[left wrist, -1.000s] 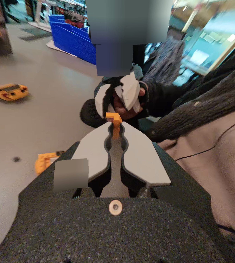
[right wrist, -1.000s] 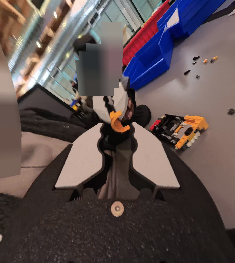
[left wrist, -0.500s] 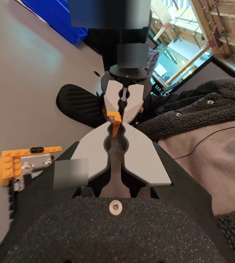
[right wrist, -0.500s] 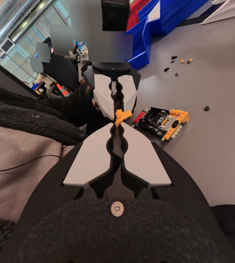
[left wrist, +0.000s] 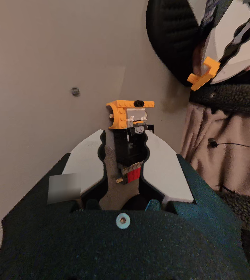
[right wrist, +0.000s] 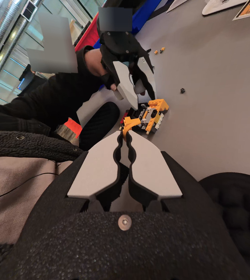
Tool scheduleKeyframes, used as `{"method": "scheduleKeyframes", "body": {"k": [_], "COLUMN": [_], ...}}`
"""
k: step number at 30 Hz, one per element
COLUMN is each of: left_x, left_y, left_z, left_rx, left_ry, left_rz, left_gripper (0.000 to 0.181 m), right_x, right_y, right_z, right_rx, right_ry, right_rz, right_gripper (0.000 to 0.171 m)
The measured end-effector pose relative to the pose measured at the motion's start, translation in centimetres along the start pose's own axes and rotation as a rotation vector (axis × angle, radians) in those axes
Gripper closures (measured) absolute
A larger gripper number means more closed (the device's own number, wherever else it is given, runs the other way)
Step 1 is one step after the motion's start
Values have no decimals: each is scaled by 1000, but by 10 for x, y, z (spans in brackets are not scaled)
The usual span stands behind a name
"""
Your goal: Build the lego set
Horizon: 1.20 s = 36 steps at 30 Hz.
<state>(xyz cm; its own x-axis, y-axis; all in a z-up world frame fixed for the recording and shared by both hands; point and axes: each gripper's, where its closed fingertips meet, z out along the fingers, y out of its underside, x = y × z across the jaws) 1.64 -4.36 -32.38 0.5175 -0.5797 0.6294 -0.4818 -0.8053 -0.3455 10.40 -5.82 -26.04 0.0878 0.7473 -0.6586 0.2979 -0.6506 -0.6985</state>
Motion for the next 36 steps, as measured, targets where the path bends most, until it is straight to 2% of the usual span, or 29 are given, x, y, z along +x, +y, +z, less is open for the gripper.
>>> {"method": "scheduleKeyframes", "body": {"k": [3, 6, 11, 13, 14, 18, 23, 27, 32, 36], "left_x": [9, 19, 25, 28, 30, 30, 37, 46, 59, 68], "left_y": [3, 6, 9, 8, 7, 9, 7, -5, -23, -32], "left_z": [10, 15, 16, 14, 11, 3, -6, -25, -58, -68], "left_rx": [-77, -111, -56, 13, 61, 202, 377, 597, 903, 1042], "left_ry": [44, 110, 145, 161, 176, 143, 165, 172, 124, 64], "left_rz": [-23, -75, -108, -108, -97, -31, 11, 79, 154, 175], "left_gripper": [131, 137, 145, 147, 160, 173, 175, 175, 174, 174], "right_x": [3, 7, 10, 11, 12, 13, 11, 2, -20, -39], "right_y": [0, 1, 2, 1, 0, -2, -1, -1, -15, -35], "right_z": [-3, -5, -8, -10, -11, -12, -8, -3, 3, 7], "right_rx": [2, 6, 21, 36, 43, 56, 41, 58, 177, 339], "right_ry": [2, -3, -18, -21, -20, -10, 4, 8, -21, -66], "right_rz": [-1, 4, 5, 5, 4, -3, -29, -63, -134, -152], "right_gripper": [168, 168, 168, 168, 168, 168, 168, 168, 168, 168]}}
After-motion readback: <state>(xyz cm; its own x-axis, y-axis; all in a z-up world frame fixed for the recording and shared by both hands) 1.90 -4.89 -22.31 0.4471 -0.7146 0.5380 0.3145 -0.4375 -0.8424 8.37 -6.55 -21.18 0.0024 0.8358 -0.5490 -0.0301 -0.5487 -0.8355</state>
